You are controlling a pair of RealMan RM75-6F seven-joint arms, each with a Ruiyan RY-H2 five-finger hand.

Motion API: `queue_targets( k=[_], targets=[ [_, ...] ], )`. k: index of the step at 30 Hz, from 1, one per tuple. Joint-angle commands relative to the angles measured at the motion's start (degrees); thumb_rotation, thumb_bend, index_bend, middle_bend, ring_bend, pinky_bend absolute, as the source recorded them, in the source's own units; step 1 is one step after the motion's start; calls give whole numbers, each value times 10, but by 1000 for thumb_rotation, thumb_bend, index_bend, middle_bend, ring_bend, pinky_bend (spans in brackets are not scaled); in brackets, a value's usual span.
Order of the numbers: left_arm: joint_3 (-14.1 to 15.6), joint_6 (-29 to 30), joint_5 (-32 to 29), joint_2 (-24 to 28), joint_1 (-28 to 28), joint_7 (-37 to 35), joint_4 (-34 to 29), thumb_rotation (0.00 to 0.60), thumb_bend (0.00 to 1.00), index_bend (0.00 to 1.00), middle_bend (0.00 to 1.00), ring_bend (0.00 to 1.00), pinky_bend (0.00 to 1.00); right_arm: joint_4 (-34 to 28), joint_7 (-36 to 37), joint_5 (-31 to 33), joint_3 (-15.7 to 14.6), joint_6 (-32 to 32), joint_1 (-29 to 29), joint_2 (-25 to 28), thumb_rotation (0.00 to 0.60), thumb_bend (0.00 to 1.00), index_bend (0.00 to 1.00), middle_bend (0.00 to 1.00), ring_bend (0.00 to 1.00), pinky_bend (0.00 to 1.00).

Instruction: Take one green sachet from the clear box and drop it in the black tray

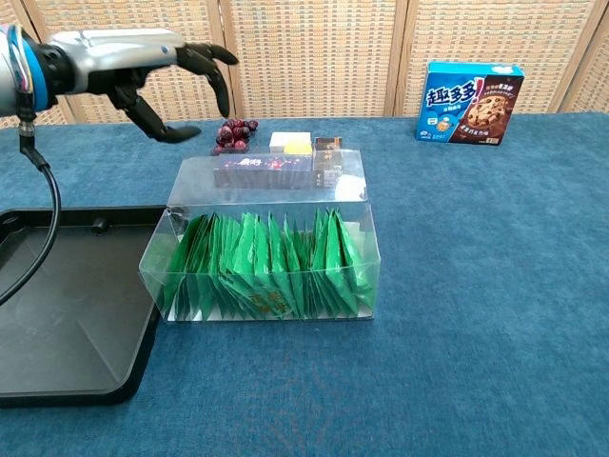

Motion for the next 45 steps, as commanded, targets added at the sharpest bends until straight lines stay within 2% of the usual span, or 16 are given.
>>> queue_targets(
  k=[1, 10, 15, 24, 45],
  targets=[
    [7, -26, 21, -13, -18, 1, 15, 600, 434, 378, 0, 0, 0, 0, -2, 1, 0, -2, 1, 0, 600, 0, 0, 0, 0, 0],
    [-6, -70, 23, -67, -63, 1, 43, 600, 438, 429, 0, 0, 0, 0, -8, 16, 3, -13, 4, 0, 600, 0, 0, 0, 0, 0],
    [-1, -90, 24, -98, -81, 13, 70, 600, 439, 445, 0, 0, 0, 2, -5, 25, 5, -17, 5, 0, 600, 0, 0, 0, 0, 0],
    [12, -88, 39, -146, -88, 18, 122, 600, 439, 461, 0, 0, 0, 8, 11, 33, 9, -21, 5, 4, 600, 0, 0, 0, 0, 0],
    [15, -86, 36, -155, -89, 24, 135, 600, 442, 471, 0, 0, 0, 11, 17, 34, 11, -19, 4, 6, 600, 0, 0, 0, 0, 0]
  ],
)
